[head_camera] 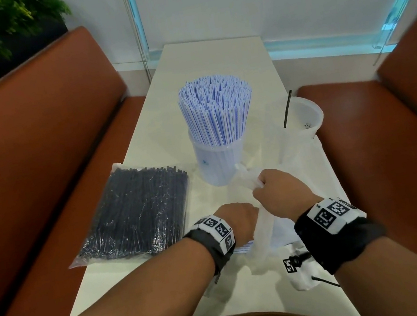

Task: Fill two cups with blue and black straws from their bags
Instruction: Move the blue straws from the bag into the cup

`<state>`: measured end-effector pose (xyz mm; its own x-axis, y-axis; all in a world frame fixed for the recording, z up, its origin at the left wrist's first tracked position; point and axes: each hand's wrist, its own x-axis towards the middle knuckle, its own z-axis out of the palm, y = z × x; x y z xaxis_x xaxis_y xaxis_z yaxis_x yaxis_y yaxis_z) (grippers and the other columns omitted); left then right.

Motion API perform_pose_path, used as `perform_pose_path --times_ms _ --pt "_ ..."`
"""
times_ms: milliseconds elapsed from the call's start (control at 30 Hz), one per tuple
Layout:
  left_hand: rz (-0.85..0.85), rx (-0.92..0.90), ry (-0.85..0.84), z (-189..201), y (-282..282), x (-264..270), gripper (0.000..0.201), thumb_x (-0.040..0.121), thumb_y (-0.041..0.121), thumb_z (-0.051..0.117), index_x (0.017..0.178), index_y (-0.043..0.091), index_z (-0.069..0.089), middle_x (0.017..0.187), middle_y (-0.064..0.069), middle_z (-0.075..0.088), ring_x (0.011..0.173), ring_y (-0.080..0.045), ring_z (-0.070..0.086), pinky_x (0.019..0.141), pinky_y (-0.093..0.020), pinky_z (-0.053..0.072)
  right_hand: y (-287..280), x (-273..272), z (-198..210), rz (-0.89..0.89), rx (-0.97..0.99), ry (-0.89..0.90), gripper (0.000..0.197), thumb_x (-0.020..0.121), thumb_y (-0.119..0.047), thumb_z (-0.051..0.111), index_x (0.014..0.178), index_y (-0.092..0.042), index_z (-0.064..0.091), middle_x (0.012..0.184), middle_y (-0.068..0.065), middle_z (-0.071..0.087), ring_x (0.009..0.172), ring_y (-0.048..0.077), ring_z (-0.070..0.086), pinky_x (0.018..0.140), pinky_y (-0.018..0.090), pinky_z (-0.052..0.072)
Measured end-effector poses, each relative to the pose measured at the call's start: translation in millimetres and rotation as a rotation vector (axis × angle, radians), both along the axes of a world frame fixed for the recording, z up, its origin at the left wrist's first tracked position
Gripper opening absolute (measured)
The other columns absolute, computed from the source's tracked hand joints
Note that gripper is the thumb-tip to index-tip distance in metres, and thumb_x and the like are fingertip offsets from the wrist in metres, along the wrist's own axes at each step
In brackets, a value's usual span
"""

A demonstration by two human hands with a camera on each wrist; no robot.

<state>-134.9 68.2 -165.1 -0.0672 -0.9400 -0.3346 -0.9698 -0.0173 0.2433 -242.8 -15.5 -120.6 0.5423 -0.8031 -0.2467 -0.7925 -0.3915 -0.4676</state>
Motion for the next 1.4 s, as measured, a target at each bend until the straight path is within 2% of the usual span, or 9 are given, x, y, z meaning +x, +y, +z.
perform_pose_path --times_ms 233,433,533,700,833,933,1033,1267,1400 --pt "0.02 -0.121 -0.304 25.7 1.9 43.6 0.011 0.096 0.014 0.049 0.106 0.017 0.052 0.072 0.0 0.05 0.055 -0.018 0.042 0.049 -0.029 0.026 -2.2 -2.8 -4.6 -0.03 -0.001 -0.007 0.008 0.089 -0.029 0.052 0.087 -0.022 0.05 0.08 -0.003 0.059 0.069 0.017 0.056 0.059 0.031 0.039" --pt "0.093 -0.155 -0.36 38.3 35.8 108.9 0.018 0.096 0.027 0.05 0.113 0.024 0.051 0.092 0.0 0.063 0.08 -0.027 0.063 0.064 -0.036 0.048 -2.3 -0.2 -18.7 -0.031 -0.013 -0.142 0.034 0.097 -0.032 0.053 0.127 -0.028 0.04 0.073 0.0 0.059 0.065 0.018 0.06 0.058 0.034 0.04" --pt "0.154 -0.185 -0.407 39.6 52.3 138.9 0.018 0.095 0.025 0.048 0.112 0.028 0.05 0.101 0.002 0.063 0.089 -0.026 0.065 0.068 -0.035 0.042 -3.2 1.6 -24.1 -0.024 0.02 -0.155 0.039 0.1 -0.04 0.052 0.135 -0.027 0.042 0.089 0.007 0.062 0.08 0.025 0.061 0.073 0.037 0.046" --pt "0.243 -0.262 -0.41 36.3 74.0 167.4 0.019 0.095 0.028 0.048 0.113 0.03 0.051 0.101 0.005 0.061 0.093 -0.022 0.062 0.07 -0.033 0.034 -1.4 7.4 -11.4 -0.12 -0.079 -0.315 0.052 0.097 -0.066 0.039 0.119 -0.023 0.058 0.103 0.008 0.065 0.097 0.024 0.062 0.088 0.04 0.048" --pt "0.247 -0.344 -0.391 39.4 81.1 172.7 0.021 0.095 0.031 0.051 0.116 0.029 0.052 0.103 0.004 0.062 0.096 -0.022 0.062 0.073 -0.034 0.042 5.4 17.4 11.0 -0.116 -0.099 -0.659 0.032 0.101 -0.058 0.038 0.09 -0.033 0.055 0.089 -0.01 0.061 0.087 0.009 0.058 0.074 0.028 0.04" --pt "0.262 -0.423 -0.357 49.2 84.4 170.5 0.022 0.093 0.029 0.055 0.115 0.027 0.056 0.106 0.003 0.065 0.097 -0.022 0.064 0.082 -0.039 0.05 12.1 21.8 20.1 -0.163 0.08 -0.842 0.029 0.102 -0.057 0.04 0.096 -0.038 0.06 0.1 -0.014 0.065 0.1 0.0 0.06 0.085 0.025 0.045" --pt "0.194 -0.494 -0.244 56.7 79.7 145.1 0.023 0.088 0.022 0.061 0.111 0.022 0.062 0.1 -0.002 0.067 0.09 -0.028 0.064 0.077 -0.042 0.051 17.9 27.8 20.5 -0.158 0.213 -0.882 0.041 0.102 -0.057 0.041 0.109 -0.027 0.068 0.106 -0.008 0.07 0.104 0.006 0.064 0.098 0.035 0.048" --pt "0.184 -0.612 -0.21 62.1 49.4 100.1 0.024 0.09 0.026 0.06 0.113 0.021 0.058 0.09 -0.001 0.062 0.079 -0.028 0.061 0.059 -0.032 0.036 18.8 31.6 33.6 -0.254 0.192 -1.029 0.031 0.105 -0.031 0.048 0.094 -0.018 0.074 0.093 0.0 0.075 0.092 0.013 0.07 0.094 0.038 0.054" --pt "0.155 -0.636 -0.124 67.3 34.9 75.5 0.023 0.09 0.029 0.06 0.113 0.024 0.058 0.091 0.002 0.064 0.078 -0.025 0.062 0.059 -0.03 0.035 22.2 31.2 34.5 -0.154 0.336 -0.971 0.042 0.104 -0.042 0.049 0.087 -0.016 0.078 0.093 0.006 0.077 0.092 0.023 0.072 0.084 0.036 0.058"
